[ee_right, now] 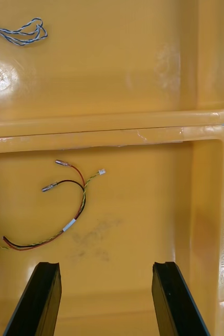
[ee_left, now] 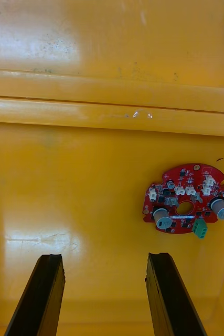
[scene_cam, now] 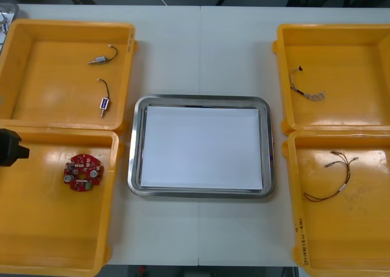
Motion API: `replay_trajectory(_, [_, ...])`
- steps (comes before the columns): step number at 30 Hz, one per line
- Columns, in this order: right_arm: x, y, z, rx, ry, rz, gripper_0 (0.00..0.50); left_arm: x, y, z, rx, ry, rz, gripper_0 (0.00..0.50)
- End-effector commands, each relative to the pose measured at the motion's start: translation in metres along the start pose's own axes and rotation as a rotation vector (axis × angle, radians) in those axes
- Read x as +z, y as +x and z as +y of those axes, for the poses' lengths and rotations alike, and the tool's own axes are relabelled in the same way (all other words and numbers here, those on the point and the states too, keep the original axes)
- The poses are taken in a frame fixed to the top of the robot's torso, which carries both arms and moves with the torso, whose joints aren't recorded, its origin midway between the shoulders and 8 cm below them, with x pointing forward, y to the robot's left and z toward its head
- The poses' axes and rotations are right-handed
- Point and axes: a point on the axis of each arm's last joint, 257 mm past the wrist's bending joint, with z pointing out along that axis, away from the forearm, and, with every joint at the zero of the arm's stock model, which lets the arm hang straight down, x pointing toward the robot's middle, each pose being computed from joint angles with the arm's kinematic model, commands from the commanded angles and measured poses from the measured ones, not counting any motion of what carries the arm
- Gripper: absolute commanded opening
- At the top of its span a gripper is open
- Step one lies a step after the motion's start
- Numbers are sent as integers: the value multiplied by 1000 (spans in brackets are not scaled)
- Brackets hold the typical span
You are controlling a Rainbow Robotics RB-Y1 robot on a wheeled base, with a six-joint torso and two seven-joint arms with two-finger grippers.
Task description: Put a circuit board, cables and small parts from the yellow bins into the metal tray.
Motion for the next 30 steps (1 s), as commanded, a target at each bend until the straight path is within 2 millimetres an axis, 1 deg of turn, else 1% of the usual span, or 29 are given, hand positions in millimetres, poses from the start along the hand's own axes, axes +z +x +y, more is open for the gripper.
replay_trajectory(1, [-6, -4, -1, -77, 22, -15, 500, -8, -1, 5, 59, -33, -8, 459])
replay_trajectory(30, [-6, -4, -1, -77, 22, -15, 500, -8, -1, 5, 59, -33, -8, 459])
